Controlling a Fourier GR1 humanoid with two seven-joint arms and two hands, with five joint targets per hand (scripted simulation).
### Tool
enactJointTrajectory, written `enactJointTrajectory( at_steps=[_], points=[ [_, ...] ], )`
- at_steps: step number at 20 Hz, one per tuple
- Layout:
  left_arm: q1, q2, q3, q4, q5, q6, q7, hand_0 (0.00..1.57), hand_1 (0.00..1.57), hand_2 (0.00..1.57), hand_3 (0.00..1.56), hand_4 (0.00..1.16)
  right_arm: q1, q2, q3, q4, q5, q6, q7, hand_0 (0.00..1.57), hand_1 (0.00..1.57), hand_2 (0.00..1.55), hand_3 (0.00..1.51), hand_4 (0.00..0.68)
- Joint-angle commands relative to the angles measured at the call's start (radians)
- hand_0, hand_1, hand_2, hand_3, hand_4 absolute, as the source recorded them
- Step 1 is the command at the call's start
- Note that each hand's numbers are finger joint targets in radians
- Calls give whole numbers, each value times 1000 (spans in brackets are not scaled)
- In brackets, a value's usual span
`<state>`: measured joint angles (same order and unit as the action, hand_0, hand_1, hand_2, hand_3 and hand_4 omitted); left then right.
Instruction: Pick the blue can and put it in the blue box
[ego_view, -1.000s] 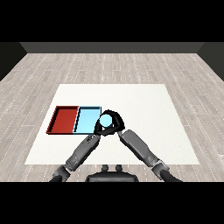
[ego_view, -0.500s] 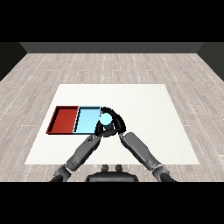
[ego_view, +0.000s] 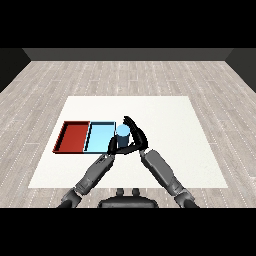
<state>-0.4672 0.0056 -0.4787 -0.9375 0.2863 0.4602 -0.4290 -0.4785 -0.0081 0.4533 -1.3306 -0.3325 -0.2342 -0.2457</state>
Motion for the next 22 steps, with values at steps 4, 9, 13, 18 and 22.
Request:
enactJointTrajectory(
  at_steps=[4, 9, 13, 18, 22],
  points=[
    [22, 25, 78, 5, -44, -47, -4, 1571, 1571, 1571, 1503, 1128, 136, -72, -64, -157, -21, 78, -5, 0, 0, 0, 0, 0],
    [-32, 35, 93, -18, -83, -15, 83, 1571, 1571, 1571, 1494, 1126, 202, -106, -112, -319, -3, 45, 62, 0, 0, 0, 0, 0],
    [-28, 6, 106, 10, -116, 0, 86, 1571, 1571, 1569, 1487, 1127, 253, -135, -203, -400, -62, 76, 77, 0, 0, 0, 0, 0],
    [-9, 120, 184, 69, -95, -61, 64, 1571, 1571, 1571, 1506, 1133, 446, -212, -282, -554, -103, 101, 27, 0, 0, 0, 0, 0],
    [-61, 209, 270, 156, -86, -86, 86, 1571, 1571, 1571, 1493, 1134, 388, -218, -361, -447, -107, 115, 6, 0, 0, 0, 0, 0]
  ],
)
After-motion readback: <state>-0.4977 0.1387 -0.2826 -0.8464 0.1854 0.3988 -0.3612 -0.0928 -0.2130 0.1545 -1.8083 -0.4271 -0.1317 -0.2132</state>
